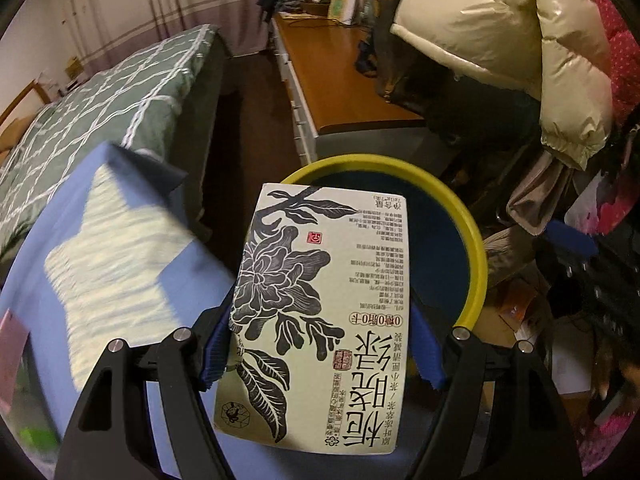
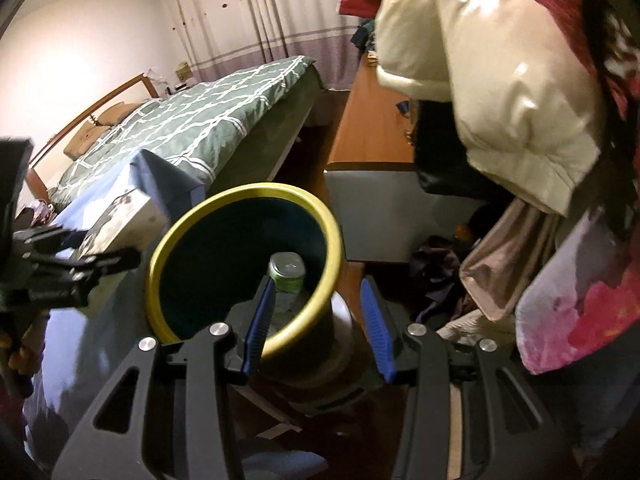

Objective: Collect trash
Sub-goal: 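Carry the flower-print box over the yellow bin and open the left gripper, then grasp the white foam net with the right gripper and lift it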

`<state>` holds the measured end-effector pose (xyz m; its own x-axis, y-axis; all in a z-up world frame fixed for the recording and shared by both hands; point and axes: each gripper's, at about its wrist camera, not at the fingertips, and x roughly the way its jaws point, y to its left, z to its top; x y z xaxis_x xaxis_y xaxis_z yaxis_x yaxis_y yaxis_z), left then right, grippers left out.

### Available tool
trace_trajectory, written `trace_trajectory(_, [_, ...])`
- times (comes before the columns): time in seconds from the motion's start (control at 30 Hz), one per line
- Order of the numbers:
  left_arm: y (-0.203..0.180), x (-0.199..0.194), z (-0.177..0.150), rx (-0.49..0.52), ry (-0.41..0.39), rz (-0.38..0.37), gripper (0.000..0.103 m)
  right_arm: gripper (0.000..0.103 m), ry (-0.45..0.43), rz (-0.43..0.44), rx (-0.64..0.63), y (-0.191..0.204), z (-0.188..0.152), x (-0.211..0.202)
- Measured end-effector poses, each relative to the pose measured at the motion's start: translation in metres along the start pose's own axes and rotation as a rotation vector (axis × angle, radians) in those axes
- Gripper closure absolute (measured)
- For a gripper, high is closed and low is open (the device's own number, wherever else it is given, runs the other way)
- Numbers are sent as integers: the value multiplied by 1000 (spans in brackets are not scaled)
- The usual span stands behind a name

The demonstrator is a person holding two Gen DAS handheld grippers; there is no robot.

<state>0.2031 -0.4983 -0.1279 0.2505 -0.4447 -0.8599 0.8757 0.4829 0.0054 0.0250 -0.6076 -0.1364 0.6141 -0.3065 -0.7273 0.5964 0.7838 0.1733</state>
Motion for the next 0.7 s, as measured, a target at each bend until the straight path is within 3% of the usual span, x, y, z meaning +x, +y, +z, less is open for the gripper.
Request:
trace_trajectory(0.17, [-21, 25, 24, 27, 6, -7, 29, 60, 17, 2, 22, -13, -2, 5])
trace_trajectory(0.27, [-21, 32, 35, 6, -10, 7, 16, 60, 21, 5, 25, -14, -2, 7])
trace_trajectory(0.37, [-13, 24, 35, -40, -29, -5, 16, 58, 20, 10, 22, -13, -2, 7])
trace_trajectory(0.5, [2, -19, 12, -71, -119, 38, 16, 58, 26, 23, 13, -6, -3, 10])
trace_trajectory(0.7, [41, -100, -55, -143, -254, 117, 12, 58, 41, 59, -29, 22, -4, 16])
